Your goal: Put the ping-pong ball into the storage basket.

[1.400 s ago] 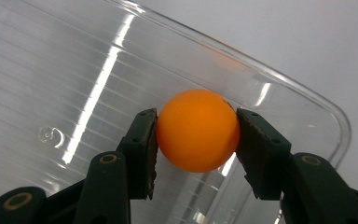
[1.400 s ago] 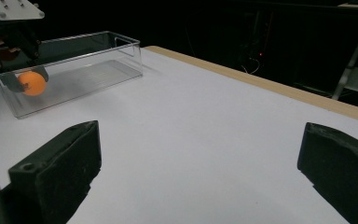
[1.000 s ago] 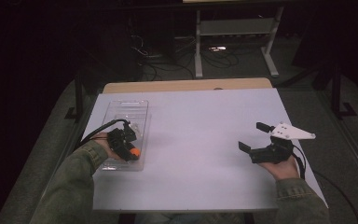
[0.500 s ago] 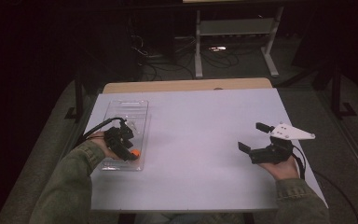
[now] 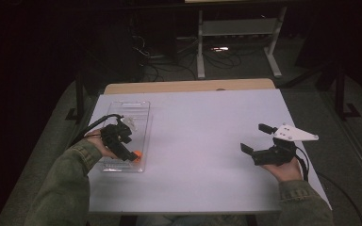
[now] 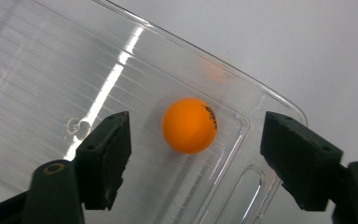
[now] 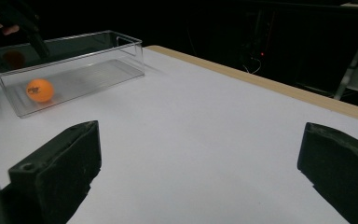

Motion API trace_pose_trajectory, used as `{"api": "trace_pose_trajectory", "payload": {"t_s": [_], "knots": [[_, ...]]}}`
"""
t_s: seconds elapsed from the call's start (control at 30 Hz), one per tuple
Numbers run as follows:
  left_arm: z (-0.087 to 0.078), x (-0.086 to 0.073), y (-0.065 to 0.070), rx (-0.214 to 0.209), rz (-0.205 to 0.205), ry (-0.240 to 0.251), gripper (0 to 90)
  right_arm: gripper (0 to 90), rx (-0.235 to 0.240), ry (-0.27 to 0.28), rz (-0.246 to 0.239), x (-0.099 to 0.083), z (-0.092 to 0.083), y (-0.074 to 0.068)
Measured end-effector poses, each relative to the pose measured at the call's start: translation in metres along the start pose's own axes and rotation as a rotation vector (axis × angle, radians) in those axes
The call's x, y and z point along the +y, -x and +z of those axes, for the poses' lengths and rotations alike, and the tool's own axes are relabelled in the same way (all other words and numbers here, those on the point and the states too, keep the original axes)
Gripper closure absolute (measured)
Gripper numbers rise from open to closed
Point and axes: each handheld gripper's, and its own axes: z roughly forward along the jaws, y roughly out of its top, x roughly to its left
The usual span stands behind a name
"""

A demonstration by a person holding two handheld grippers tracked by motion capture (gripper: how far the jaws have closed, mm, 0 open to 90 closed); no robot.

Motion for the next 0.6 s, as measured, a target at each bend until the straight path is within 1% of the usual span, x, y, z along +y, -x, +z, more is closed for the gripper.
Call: {"api": "trace_pose_trajectory", "payload": {"t_s": [0.1, 0.17, 0.2, 0.27, 0.3, 0.4, 0.5, 0.6], "knots": [[-0.004, 0.001, 0.002, 0.006, 0.003, 0.013, 15.2, 0.0, 0.000, 0.000, 0.000, 0.000, 0.000, 0.000], [-0.007, 0.002, 0.003, -0.005, 0.001, 0.031, 12.3, 0.0, 0.000, 0.000, -0.001, 0.000, 0.000, 0.000], [-0.009, 0.003, 0.003, -0.005, -0.001, 0.041, 9.4, 0.0, 0.000, 0.000, 0.000, 0.000, 0.000, 0.000], [-0.011, 0.003, 0.003, -0.002, -0.031, 0.065, 1.3, 0.0, 0.000, 0.000, 0.000, 0.000, 0.000, 0.000], [-0.013, 0.003, 0.003, -0.003, -0.036, 0.074, 0.0, 0.0, 0.001, 0.000, -0.001, 0.000, 0.000, 0.000], [-0.018, 0.002, 0.002, 0.000, -0.048, 0.104, 0.0, 0.0, 0.001, 0.000, -0.003, 0.000, 0.000, 0.000], [-0.025, -0.001, 0.005, 0.000, -0.050, 0.144, 0.0, 0.0, 0.000, 0.001, -0.001, 0.000, 0.000, 0.000], [-0.032, -0.003, 0.007, 0.004, -0.049, 0.167, 0.0, 0.0, 0.000, 0.000, 0.000, 0.000, 0.000, 0.000]]}}
